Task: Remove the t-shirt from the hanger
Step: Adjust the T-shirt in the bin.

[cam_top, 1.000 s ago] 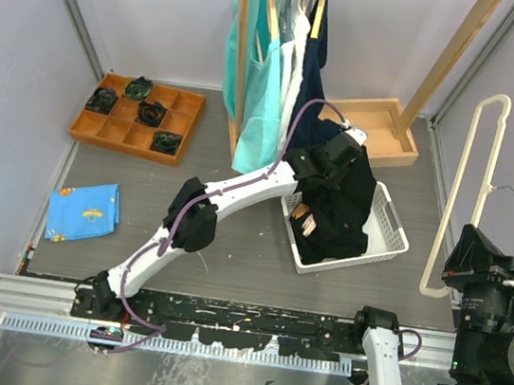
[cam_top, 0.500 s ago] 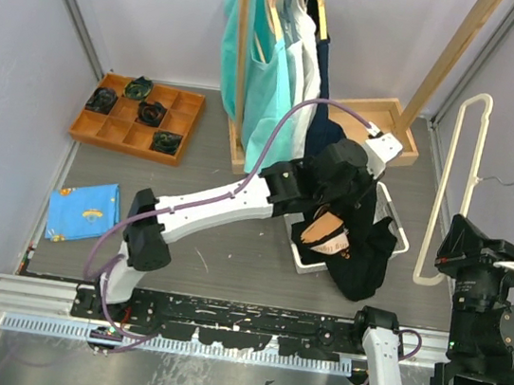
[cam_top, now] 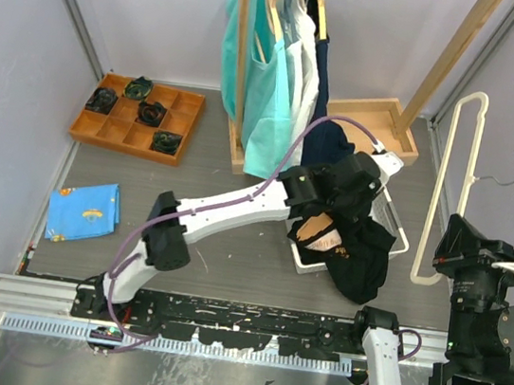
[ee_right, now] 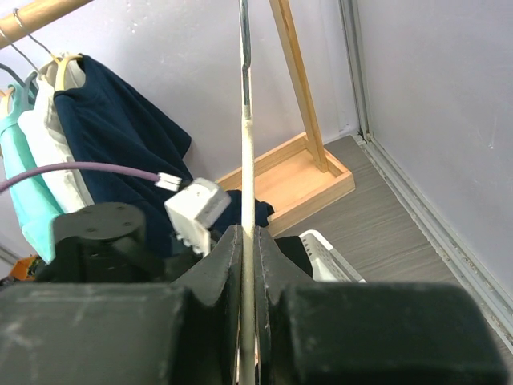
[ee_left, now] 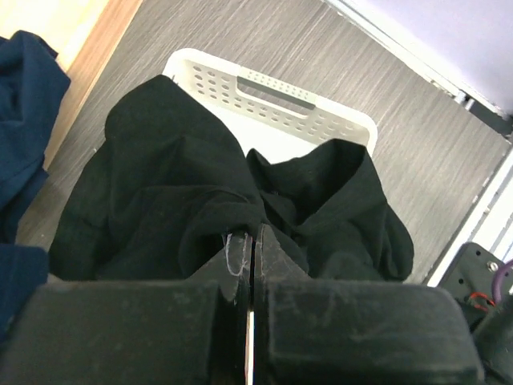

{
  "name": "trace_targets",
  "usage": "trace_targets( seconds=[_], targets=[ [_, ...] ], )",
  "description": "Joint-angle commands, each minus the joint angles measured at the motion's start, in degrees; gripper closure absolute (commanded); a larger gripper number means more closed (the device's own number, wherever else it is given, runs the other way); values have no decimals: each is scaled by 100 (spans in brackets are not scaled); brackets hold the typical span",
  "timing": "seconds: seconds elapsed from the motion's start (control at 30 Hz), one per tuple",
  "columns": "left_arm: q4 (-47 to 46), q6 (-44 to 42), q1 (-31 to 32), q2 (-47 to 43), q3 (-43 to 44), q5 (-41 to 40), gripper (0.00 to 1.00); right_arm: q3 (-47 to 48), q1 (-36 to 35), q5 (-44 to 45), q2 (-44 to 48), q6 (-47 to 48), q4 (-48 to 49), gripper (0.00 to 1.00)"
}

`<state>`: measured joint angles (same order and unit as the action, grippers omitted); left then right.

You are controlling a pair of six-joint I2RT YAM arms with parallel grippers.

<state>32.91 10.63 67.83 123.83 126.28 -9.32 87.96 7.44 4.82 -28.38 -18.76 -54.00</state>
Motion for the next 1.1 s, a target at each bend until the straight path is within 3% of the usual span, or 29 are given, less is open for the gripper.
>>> trace_targets(
  seconds=[0.0,0.1,0.2,0.27,0.37,0.47,0.67,0.87,1.07],
  targets=[
    [1173,219,2,844,1085,-219,100,212,-32,-16,-9,9,371,99],
    [1735,536,-130,1217,1616,-213,96,292,-32,-8,-40,37,323,99],
    [1769,754,-249,1172,1511,-34,85,375,-32,29,-60,68,287,99],
    [1489,689,-249,892,1083,4,69,403,-32,60,-75,76,281,99],
    [566,615,-236,234,83,152,31,431,-32,118,-103,69,284,99],
    [-88,509,-203,-372,-747,294,19,491,-32,173,-161,79,300,99],
    [-216,94,-12,-823,-1116,594,14,464,-32,195,-228,66,400,99],
    [-371,225,46,-924,-1462,609,13,432,-32,195,-250,31,482,100],
    [-279,78,129,-356,-816,755,13,541,-29,245,-270,66,424,99]
  ],
)
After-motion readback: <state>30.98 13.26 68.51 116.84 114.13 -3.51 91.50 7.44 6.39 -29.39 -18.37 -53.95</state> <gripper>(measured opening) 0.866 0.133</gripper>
